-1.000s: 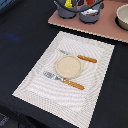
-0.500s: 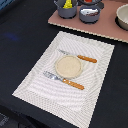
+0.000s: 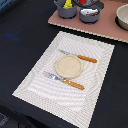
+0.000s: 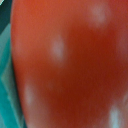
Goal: Interact with the objects in diverse but meaningful ways.
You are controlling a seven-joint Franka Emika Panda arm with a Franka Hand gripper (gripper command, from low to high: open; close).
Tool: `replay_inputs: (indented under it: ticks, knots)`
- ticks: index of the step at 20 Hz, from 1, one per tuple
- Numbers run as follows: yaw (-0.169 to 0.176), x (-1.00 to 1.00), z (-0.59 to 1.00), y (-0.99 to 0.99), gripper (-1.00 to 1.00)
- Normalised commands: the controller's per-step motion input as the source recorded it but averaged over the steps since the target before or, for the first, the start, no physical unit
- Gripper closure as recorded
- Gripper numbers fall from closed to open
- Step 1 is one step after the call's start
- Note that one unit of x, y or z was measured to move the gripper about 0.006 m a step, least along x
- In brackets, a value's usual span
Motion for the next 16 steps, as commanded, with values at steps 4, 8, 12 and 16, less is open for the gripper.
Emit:
replay_inputs:
  ticks: [4, 8, 12, 16]
  knots:
    - [0.0, -1.0, -0.35, 0.11, 1.0]
    - [0.0, -0.98, -0.35, 0.12, 1.0]
    - [0.0, -0.91, -0.35, 0.09, 1.0]
    - [0.0, -0.92, -0.3, 0.1, 1.0]
